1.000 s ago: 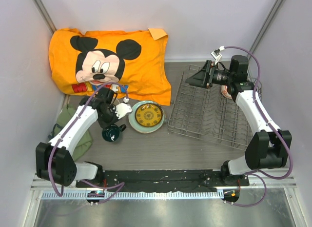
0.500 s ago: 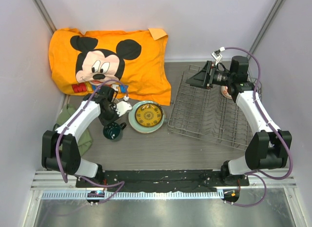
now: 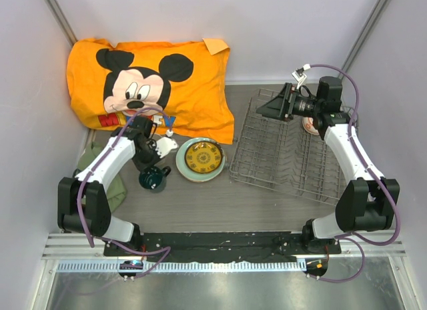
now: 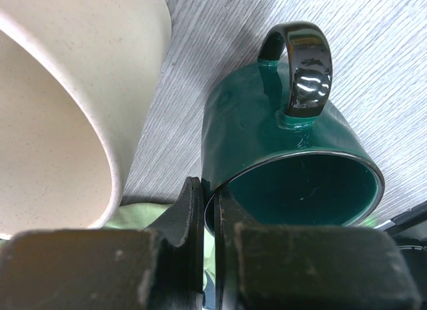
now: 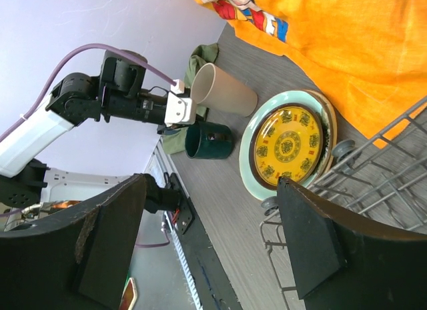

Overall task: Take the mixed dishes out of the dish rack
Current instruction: Place the cup at the center of the board.

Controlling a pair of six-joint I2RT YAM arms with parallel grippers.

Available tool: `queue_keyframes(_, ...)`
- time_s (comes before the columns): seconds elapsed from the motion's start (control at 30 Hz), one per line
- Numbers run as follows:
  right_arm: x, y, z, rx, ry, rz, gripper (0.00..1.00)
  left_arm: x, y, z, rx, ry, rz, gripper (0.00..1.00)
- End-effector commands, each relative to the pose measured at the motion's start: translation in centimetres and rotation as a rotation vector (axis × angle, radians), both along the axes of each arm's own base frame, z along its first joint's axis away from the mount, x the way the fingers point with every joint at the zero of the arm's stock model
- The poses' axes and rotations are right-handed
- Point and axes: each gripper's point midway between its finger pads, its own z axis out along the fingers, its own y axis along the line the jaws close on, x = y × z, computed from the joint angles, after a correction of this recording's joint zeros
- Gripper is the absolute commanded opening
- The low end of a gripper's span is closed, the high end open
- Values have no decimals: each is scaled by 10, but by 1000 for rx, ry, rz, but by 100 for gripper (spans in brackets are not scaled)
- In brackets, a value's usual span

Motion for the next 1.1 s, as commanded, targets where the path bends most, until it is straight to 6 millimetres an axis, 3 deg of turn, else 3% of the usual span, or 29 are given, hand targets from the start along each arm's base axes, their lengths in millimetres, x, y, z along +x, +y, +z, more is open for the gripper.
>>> queue_keyframes(0.0, 4, -9, 18, -19, -81, -23, 85, 12, -2, 7, -24, -43, -1, 15)
queue_keyframes(0.33, 10, -15, 15, -35, -76, -44, 85, 10, -5, 12, -45, -57, 8, 43)
queue_keyframes(0.5, 21, -32, 13, -144, -99, -127, 85, 12, -7, 20, -60, -84, 13, 58)
queue_keyframes(0.63, 40, -64, 2, -379, -171, -276, 85, 14, -12, 40, -101, -140, 19, 71)
queue_keyframes(0.9, 75, -172, -22, -848, -156, -722, 85, 16, -32, 94, -243, -282, 41, 99)
queue_keyframes(1.07, 87, -215, -33, -1029, -135, -853, 86, 17, -38, 109, -300, -340, 68, 100)
